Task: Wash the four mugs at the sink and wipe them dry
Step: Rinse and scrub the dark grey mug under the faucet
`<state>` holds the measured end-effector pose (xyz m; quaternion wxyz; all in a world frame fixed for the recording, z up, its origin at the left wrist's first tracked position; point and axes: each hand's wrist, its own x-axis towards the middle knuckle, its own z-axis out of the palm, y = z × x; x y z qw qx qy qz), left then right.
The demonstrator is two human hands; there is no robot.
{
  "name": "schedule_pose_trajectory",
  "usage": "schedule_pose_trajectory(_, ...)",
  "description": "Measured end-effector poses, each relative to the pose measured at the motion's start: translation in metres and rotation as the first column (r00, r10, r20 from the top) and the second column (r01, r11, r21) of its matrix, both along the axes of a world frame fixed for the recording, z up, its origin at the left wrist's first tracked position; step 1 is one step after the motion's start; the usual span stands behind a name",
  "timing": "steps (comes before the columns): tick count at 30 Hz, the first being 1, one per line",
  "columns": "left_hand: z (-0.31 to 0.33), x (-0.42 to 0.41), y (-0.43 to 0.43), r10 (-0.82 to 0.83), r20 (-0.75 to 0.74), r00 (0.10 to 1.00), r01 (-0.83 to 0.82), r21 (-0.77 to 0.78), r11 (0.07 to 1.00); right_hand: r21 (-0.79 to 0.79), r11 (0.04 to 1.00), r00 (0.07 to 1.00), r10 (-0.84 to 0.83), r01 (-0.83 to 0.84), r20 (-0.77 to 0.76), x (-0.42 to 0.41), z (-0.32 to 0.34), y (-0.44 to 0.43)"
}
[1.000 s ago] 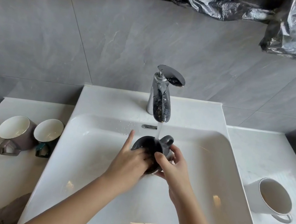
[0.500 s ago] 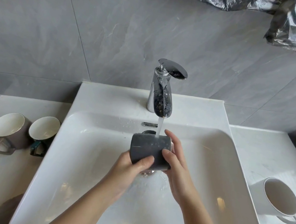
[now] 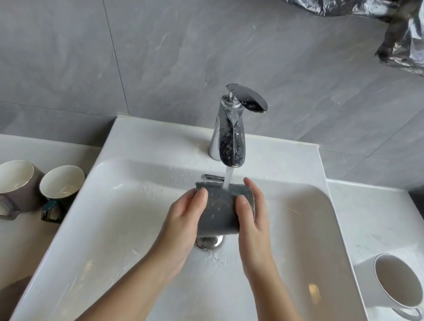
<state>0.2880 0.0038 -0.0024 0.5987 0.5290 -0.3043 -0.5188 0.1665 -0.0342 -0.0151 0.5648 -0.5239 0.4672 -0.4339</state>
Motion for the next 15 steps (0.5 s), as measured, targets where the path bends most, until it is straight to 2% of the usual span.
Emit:
schedule_pose_trajectory(2,-0.002,-0.008,0.004,-0.101,0.116,0.988,0.102,-0.004,0.995,0.060,0.998,0.998,-0.033,0.030,0.046,0.005,-0.001,-0.008)
schedule_pose_trajectory(4,-0.002,-0.008,0.002,-0.088,0.193,0.977,0.090,-0.002,0.996,0.124,0.992,0.996,-0.012,0.000,0.094,0.008,-0.005,-0.011)
schedule_pose_trajectory(5,-0.001,-0.005,-0.002,-0.034,0.160,0.987,0.032,0.013,0.999,0.119,0.992,0.995,0.027,-0.039,0.100,0.009,-0.005,-0.010)
schedule_pose_trajectory(6,0.001,-0.001,-0.006,0.015,0.064,0.998,-0.019,0.051,0.999,0.109,0.991,0.993,0.067,-0.078,0.098,0.009,-0.006,-0.009)
schedule_pose_trajectory(8,0.009,0.007,-0.014,0.027,-0.154,0.988,-0.010,0.111,0.994,0.073,0.991,0.991,0.107,-0.113,0.083,0.008,-0.005,-0.008)
schedule_pose_trajectory(9,0.010,0.009,-0.015,0.003,-0.182,0.983,0.015,0.100,0.995,0.064,0.992,0.991,0.102,-0.107,0.081,0.008,-0.003,-0.010)
schedule_pose_trajectory(10,0.010,0.010,-0.015,-0.026,-0.147,0.989,0.036,0.069,0.997,0.071,0.993,0.992,0.083,-0.090,0.094,0.010,-0.001,-0.013)
schedule_pose_trajectory(13,0.004,0.010,-0.014,-0.109,0.182,0.977,0.113,-0.010,0.994,0.191,0.980,0.988,0.021,-0.051,0.152,0.017,0.005,-0.022)
schedule_pose_trajectory(14,0.003,0.011,-0.015,-0.106,0.238,0.966,0.110,-0.003,0.994,0.219,0.974,0.987,0.029,-0.063,0.156,0.018,0.005,-0.022)
schedule_pose_trajectory(15,0.003,0.011,-0.017,-0.083,0.231,0.969,0.084,0.004,0.996,0.230,0.970,0.987,0.045,-0.081,0.155,0.019,0.005,-0.022)
